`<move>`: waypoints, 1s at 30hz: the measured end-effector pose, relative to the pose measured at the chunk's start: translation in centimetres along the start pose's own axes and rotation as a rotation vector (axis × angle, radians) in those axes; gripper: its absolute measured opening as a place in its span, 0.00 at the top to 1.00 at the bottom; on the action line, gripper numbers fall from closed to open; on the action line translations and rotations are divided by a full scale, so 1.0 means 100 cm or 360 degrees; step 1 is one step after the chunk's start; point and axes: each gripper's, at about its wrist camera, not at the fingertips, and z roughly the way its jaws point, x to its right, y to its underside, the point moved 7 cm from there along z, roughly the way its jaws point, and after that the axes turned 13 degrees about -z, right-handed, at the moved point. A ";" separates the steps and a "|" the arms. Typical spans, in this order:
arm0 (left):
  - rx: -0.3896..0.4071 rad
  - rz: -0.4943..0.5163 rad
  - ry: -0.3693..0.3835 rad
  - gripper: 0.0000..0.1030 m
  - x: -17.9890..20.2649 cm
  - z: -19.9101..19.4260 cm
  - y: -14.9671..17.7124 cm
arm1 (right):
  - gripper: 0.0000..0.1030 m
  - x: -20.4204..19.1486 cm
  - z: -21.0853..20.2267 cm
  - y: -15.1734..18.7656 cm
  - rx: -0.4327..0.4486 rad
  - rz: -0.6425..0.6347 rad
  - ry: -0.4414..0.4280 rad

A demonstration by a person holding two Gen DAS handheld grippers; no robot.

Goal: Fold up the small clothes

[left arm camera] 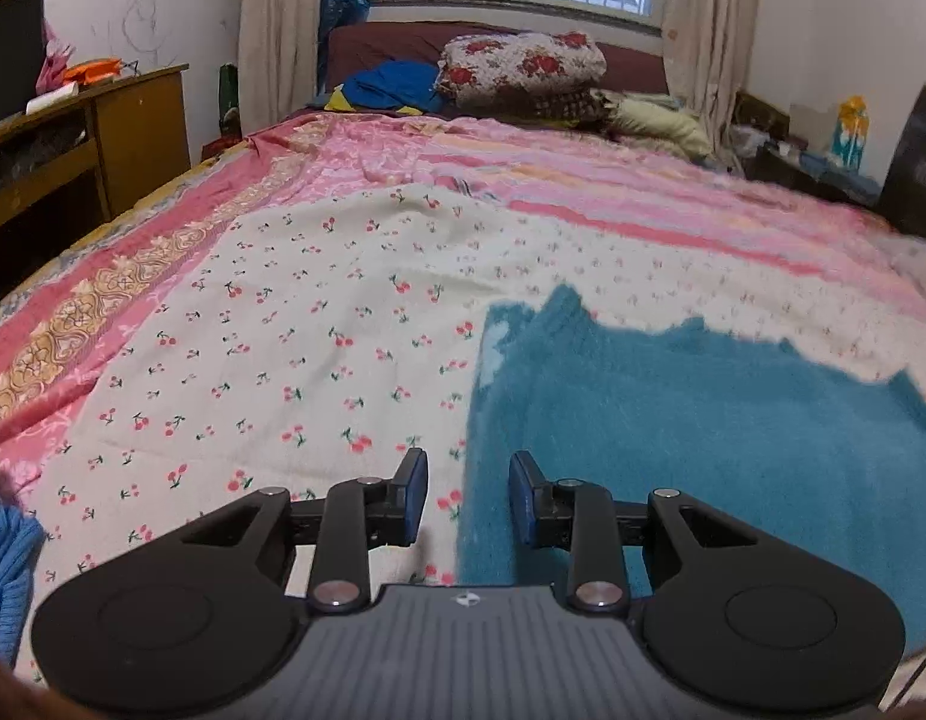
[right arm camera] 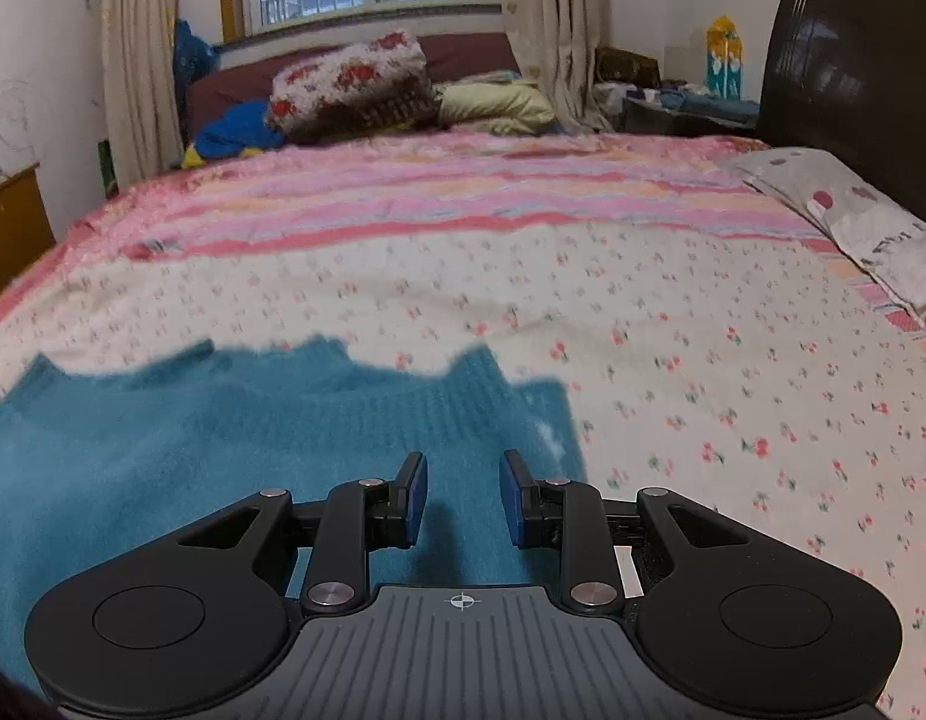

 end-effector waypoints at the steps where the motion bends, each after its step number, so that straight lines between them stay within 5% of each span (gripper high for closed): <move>1: -0.0015 0.0003 -0.0010 0.64 0.000 0.003 0.003 | 0.79 0.001 0.006 0.005 -0.0029 -0.0017 0.0006; 10: 0.0032 -0.0065 -0.0048 0.63 -0.010 -0.011 -0.003 | 0.75 -0.003 -0.026 -0.010 0.0117 -0.0001 0.0028; 15: -0.0015 -0.0116 -0.0046 0.63 -0.017 -0.012 0.007 | 0.74 -0.016 -0.006 0.005 -0.0097 -0.0049 -0.0042; 18: -0.0011 -0.0149 -0.0020 0.63 -0.020 -0.018 0.008 | 0.74 -0.021 -0.012 0.001 -0.0046 -0.0061 -0.0013; 30: -0.0071 -0.0272 0.0085 0.62 -0.032 -0.023 0.013 | 0.74 -0.087 -0.040 -0.030 0.0072 -0.0192 -0.0266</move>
